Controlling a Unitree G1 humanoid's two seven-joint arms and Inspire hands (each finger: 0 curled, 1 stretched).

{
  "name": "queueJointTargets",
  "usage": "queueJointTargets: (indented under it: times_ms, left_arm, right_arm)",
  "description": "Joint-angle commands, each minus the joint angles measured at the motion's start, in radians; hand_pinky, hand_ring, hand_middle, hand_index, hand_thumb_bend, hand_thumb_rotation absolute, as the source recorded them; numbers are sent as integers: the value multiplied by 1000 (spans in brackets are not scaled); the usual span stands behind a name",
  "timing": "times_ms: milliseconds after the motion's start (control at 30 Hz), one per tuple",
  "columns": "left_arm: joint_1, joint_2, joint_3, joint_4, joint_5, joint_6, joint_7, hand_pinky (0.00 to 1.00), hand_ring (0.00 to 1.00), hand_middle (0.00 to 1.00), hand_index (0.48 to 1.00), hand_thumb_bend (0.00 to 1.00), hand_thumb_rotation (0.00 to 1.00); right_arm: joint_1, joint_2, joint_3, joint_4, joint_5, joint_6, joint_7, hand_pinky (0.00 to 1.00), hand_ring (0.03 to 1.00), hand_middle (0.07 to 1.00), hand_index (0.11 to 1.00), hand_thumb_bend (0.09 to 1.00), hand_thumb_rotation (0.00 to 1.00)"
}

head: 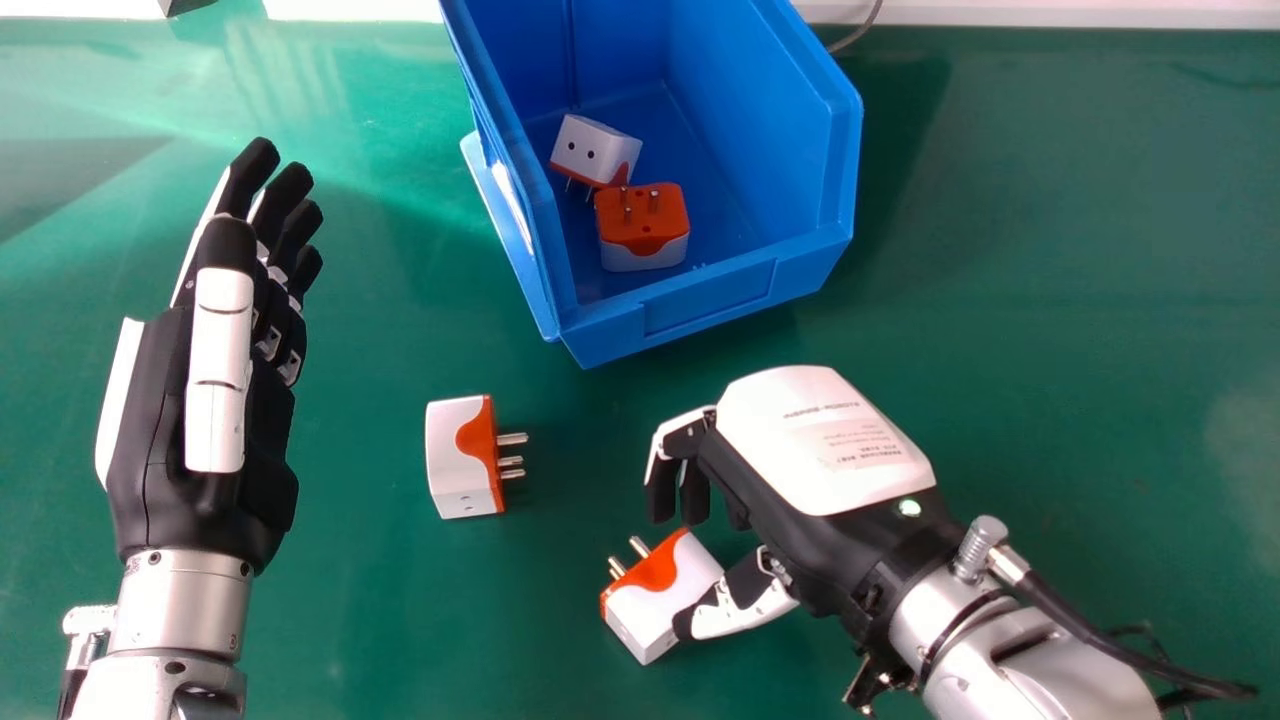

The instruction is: Pick all objects and put in blue box

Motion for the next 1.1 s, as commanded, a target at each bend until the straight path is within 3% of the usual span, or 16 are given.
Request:
queueJointTargets:
  times_ms: [0,100,200,467,567,700,867,1067]
  left_arm:
    - [-1,5,0,-23,3,-6,0,981,952,937,926,701,839]
    - [-5,7,3,-14,-4,-15,-12,980,951,936,925,702,839]
    - [-6,3,3,-14,2,-15,-5,981,952,937,926,703,840]
    - [-10,-3,3,-11,-4,-13,-1,981,952,935,925,699,841]
    - [-9,-1,2,-16,4,-8,4,980,951,935,925,699,839]
    - [-12,0,2,-9,-6,-17,-7,977,950,935,925,701,840]
    - [-15,-1,2,-13,1,-11,2,977,951,935,926,700,839]
    - [-18,4,2,-11,1,-13,-4,986,952,935,927,698,844]
  right_arm:
    - [-7,4,-7,-32,-3,-4,4,297,377,504,505,507,0]
    - [-6,6,-9,-29,9,-14,0,299,378,504,505,507,0]
    - [-12,-6,-10,-24,10,-29,5,297,379,506,504,507,0]
    - [-16,-11,-15,-16,15,-56,-11,300,380,509,500,508,0]
    - [-17,-7,-16,-18,22,-52,4,302,379,507,499,508,0]
    - [-22,-3,-11,-12,9,-54,-2,304,378,505,499,508,0]
    - [-33,-4,-11,8,27,-74,-13,304,377,505,498,508,0]
    - [-45,-1,-7,18,23,-72,-7,310,378,501,495,508,0]
